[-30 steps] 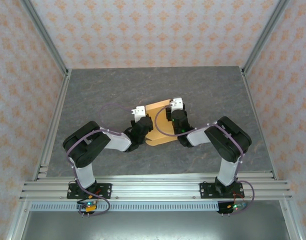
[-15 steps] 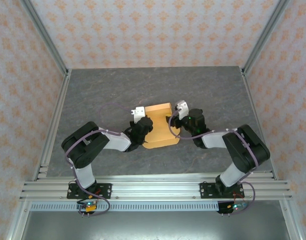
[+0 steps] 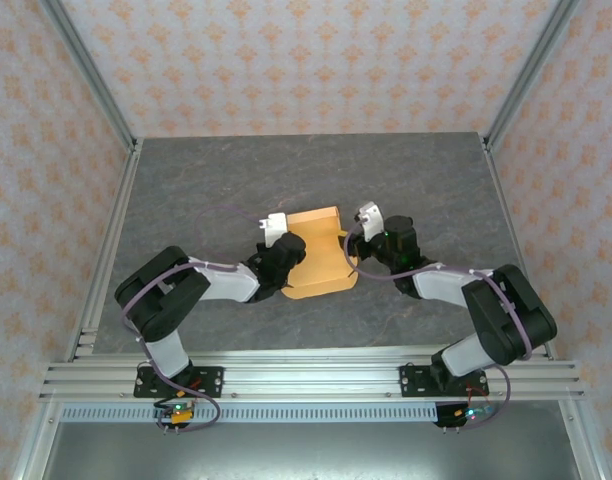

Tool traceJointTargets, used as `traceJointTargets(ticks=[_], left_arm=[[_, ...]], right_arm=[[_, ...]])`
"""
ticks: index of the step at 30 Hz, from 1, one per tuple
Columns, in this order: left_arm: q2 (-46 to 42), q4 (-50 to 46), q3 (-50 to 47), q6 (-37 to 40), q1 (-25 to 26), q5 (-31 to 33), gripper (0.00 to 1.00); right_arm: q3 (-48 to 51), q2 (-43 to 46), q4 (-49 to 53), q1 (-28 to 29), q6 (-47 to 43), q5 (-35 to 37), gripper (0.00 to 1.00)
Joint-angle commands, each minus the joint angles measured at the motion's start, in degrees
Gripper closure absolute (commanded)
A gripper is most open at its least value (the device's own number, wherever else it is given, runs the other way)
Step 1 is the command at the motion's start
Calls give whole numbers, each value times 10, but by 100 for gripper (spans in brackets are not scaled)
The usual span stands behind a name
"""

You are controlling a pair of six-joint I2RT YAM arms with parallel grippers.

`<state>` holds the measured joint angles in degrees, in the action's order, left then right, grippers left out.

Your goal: Fold the paper box

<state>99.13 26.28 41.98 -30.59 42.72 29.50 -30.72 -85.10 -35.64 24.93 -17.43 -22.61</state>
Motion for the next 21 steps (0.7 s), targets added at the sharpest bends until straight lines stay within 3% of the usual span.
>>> traceJointTargets(ticks=[1, 9, 13, 16, 18, 21], left_arm=[[-32, -56, 11, -43, -4, 38, 100], [-23, -62, 21, -68, -5, 10, 100], [-21, -50, 16, -84, -5, -5, 100], [-26, -49, 10, -90, -5, -2, 100], [-30, -51, 8, -90, -5, 0, 100], [-30, -50, 11, -90, -5, -4, 100]], right_arm=[[-50, -26, 48, 2, -6, 13, 37], [-91, -96, -56, 69, 37, 87, 37], [-104, -141, -139, 99, 56, 289, 47], [-107, -159, -177, 99, 63, 356, 57], [-114, -167, -174, 100, 64, 367, 57], [-119, -180, -187, 101, 64, 372, 47]])
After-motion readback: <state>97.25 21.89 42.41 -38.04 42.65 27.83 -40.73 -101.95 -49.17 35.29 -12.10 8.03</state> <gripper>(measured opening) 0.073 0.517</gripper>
